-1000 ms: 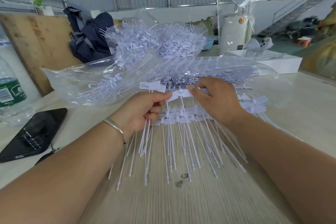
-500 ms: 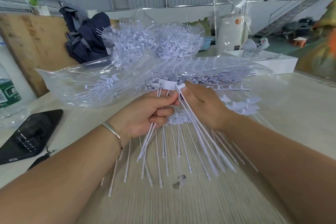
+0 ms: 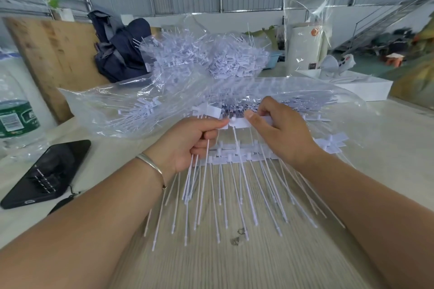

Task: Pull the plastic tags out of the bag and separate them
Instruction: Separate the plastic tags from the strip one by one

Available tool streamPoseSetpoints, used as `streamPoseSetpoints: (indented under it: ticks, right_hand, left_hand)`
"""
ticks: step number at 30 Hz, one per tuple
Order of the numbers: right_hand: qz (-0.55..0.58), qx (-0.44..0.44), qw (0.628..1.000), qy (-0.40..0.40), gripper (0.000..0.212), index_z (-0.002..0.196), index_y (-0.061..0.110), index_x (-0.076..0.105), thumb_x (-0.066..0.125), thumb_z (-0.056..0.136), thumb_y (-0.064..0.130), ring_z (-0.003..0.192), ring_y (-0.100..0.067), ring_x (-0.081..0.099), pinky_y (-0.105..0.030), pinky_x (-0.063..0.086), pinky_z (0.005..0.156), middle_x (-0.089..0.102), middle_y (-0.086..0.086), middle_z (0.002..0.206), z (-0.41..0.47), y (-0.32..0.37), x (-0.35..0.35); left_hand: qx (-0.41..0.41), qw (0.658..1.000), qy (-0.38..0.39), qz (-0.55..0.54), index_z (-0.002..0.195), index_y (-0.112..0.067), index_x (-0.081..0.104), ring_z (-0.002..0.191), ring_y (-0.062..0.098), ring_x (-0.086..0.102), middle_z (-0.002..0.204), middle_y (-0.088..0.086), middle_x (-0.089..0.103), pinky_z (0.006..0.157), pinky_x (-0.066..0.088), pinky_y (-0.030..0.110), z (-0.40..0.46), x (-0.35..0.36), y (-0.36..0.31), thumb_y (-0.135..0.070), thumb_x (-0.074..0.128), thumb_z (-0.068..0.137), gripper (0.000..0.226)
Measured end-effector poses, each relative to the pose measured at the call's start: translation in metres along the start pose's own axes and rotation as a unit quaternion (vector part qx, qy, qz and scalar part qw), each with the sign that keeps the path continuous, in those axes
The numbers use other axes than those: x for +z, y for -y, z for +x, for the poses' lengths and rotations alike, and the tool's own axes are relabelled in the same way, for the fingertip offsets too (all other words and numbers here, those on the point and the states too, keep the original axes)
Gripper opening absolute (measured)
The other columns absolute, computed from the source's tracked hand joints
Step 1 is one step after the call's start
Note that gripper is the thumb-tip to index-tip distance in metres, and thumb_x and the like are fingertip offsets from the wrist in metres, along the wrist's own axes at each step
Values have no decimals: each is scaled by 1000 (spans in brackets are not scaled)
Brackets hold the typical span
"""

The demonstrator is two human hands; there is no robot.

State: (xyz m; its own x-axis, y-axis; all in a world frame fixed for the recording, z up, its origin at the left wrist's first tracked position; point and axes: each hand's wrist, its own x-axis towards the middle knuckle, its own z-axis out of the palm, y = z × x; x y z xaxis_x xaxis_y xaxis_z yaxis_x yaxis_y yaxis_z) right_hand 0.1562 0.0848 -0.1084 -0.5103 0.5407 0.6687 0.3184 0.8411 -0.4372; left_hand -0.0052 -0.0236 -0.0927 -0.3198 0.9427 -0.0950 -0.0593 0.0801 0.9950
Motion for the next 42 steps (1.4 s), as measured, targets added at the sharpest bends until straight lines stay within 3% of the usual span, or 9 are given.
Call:
streamPoseSetpoints:
  ticks: [6,12,19,22,25,29,34,37,42]
  right_hand:
    - [-42,9,999,9,31,68,11,46,61,85,31,61,-22,44,-32,30,56,48,-5,62,0,2,-1]
    - [-78,21,997,18,34,57,17,38,62,77,31,57,-22,42,-32,32,55,46,-5,57,-1,8,-1]
    - [13,-19,999,27,22,77,13,47,49,79,34,60,-15,40,-32,31,57,46,2,64,-1,8,-9]
    - [35,-26,998,40,19,77,11,49,39,76,28,62,-15,40,-34,32,57,45,3,63,-2,8,-6]
    - [18,-42,998,37,26,75,14,49,34,73,35,63,-15,42,-32,33,57,47,5,64,-1,7,-4]
    - [-22,-60,997,39,17,77,15,52,44,76,30,66,-19,46,-33,35,60,53,0,68,0,5,0]
    - [-40,-68,996,42,19,80,11,55,47,76,28,69,-21,48,-33,33,66,56,-2,71,0,5,1]
    - [-44,-70,996,41,20,82,12,55,47,76,29,71,-20,49,-34,35,72,58,-1,74,-1,7,1]
    - [-49,-60,997,13,21,80,18,55,47,81,37,68,-16,49,-35,34,81,55,7,69,-1,6,0]
  left_hand:
    - [63,982,-81,156,63,-22,63,34,6,34,43,-9,42,35,25,12,0,2,2,-11,79,72,21]
    - [149,891,-187,385,54,-14,56,36,-1,45,45,-9,51,37,31,11,6,-3,9,-14,74,71,24]
    - [78,973,-157,152,64,-21,58,37,5,38,48,-10,48,38,27,13,10,-11,9,-8,82,68,28]
    - [56,980,-138,136,75,-20,64,48,4,52,62,-7,64,42,36,15,10,-4,9,-26,77,80,15]
    - [38,994,-83,59,81,-17,58,48,9,59,63,-3,67,37,36,16,7,-2,8,-42,59,93,27]
    - [36,997,-20,67,90,-14,57,38,7,35,53,-6,51,35,25,16,6,0,8,-46,47,98,35]
    - [44,996,-12,74,80,-21,68,43,5,26,54,-11,36,35,22,16,1,3,4,-45,72,80,25]
    - [46,996,-4,75,69,-24,65,43,6,25,55,-10,36,36,21,16,1,3,7,-26,81,76,18]
    - [31,996,-54,67,69,-19,57,39,6,28,56,-7,47,35,22,15,6,-1,10,-20,82,76,25]
